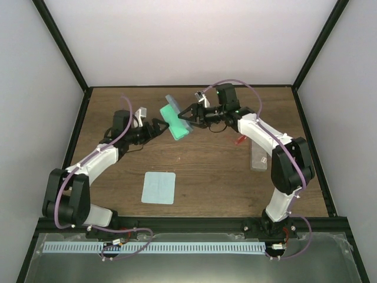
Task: Organize the sunglasses
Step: Open the sunglasses case, then place the sunglasses case at the center of the board.
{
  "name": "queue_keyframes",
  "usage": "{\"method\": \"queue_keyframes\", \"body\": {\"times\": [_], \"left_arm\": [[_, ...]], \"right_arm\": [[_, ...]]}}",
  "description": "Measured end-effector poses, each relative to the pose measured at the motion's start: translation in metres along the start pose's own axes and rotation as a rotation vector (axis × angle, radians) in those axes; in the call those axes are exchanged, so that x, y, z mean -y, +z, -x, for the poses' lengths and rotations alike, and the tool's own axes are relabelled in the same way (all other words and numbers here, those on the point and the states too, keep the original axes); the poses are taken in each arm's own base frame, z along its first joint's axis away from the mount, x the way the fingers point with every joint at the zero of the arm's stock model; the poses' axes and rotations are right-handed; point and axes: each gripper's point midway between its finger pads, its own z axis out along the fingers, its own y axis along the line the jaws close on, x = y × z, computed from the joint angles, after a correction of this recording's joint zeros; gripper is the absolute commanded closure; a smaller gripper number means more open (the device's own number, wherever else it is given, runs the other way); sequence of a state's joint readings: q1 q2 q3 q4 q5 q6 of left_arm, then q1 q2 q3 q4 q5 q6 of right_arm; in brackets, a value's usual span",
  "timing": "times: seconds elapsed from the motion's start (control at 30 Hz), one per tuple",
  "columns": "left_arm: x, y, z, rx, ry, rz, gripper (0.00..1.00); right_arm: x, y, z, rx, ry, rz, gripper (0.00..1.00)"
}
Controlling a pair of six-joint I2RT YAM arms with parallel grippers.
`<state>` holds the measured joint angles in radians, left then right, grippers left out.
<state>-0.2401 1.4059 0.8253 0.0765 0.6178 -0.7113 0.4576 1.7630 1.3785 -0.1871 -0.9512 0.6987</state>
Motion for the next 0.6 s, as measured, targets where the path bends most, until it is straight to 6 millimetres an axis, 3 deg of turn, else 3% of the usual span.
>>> {"method": "queue_keyframes", "body": {"times": [0.17,0.3,0.4,0.5,0.6], "left_arm": [[-0.039,0.005,-0.034,-0.092,-0.075,0.102,0.00],[-0.048,0.004,-0.044,-0.121,-0.094,0.137,0.00],[-0.045,0.000,-0.043,-0.116,-0.085,0.139,0.00],[-0.025,-0.010,-0.033,-0.085,-0.046,0.111,0.00],[-0.003,-0.021,-0.015,-0.033,0.029,0.087,0.00]], "right_arm": [[-0.026,-0.009,0.005,0.018,-0.078,0.059,0.47],[-0.043,-0.016,0.006,0.031,-0.129,0.088,0.47],[-0.043,-0.016,0.004,0.028,-0.152,0.083,0.48],[-0.033,-0.015,0.000,0.020,-0.155,0.066,0.47],[-0.010,-0.009,-0.014,0.001,-0.146,0.038,0.47]]}}
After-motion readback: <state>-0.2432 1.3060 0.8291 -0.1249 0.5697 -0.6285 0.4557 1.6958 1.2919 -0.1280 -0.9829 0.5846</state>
